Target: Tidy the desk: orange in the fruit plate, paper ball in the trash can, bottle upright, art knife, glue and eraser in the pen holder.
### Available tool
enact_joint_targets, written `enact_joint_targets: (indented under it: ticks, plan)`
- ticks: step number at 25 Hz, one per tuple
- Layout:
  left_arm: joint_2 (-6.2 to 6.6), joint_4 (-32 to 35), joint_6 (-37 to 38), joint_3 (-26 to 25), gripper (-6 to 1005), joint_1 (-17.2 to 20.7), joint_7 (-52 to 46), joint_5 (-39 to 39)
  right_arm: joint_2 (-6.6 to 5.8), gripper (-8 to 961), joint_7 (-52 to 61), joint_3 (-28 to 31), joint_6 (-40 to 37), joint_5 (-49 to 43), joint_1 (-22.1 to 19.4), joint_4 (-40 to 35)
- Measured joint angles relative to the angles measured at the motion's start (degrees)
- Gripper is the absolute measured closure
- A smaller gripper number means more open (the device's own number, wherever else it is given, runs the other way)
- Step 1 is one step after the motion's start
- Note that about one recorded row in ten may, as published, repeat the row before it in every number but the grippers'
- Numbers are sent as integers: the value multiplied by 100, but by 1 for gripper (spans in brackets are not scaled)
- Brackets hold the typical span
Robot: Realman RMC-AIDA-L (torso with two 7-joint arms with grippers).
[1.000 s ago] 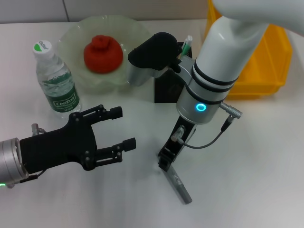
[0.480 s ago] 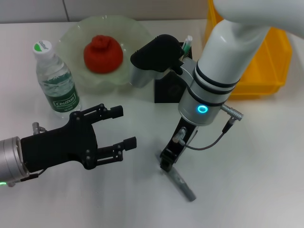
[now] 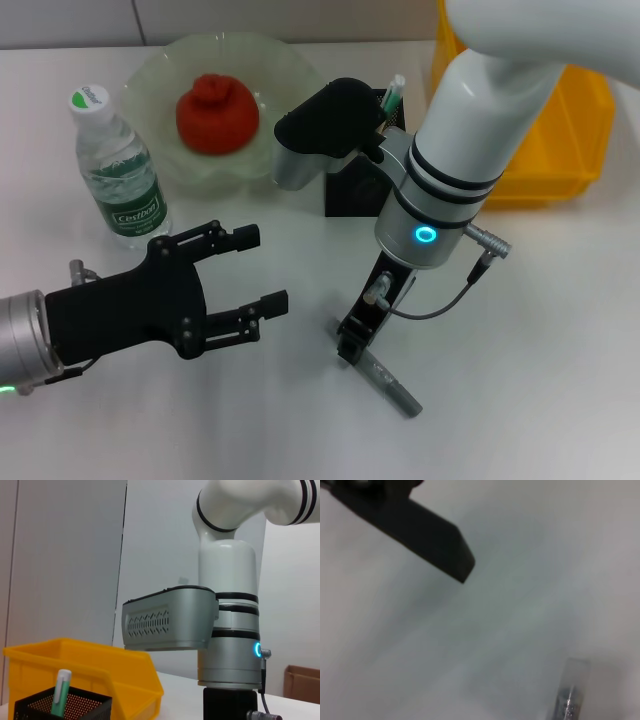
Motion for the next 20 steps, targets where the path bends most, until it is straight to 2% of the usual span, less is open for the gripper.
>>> enact_joint_targets:
  ticks: [7,15,20]
  plan:
    - [0,-35,0,0,214,-5,23,0,0,698,0,-69,-27,0,-9,-11]
    - [-7,-33,0,0,214,-3,23,0,0,787,0,-124,-30,9,-32,-108]
    - [-9,-31,0,0,214,1,22,0,-4,816,-35,-76,-43,-19,-262,-540]
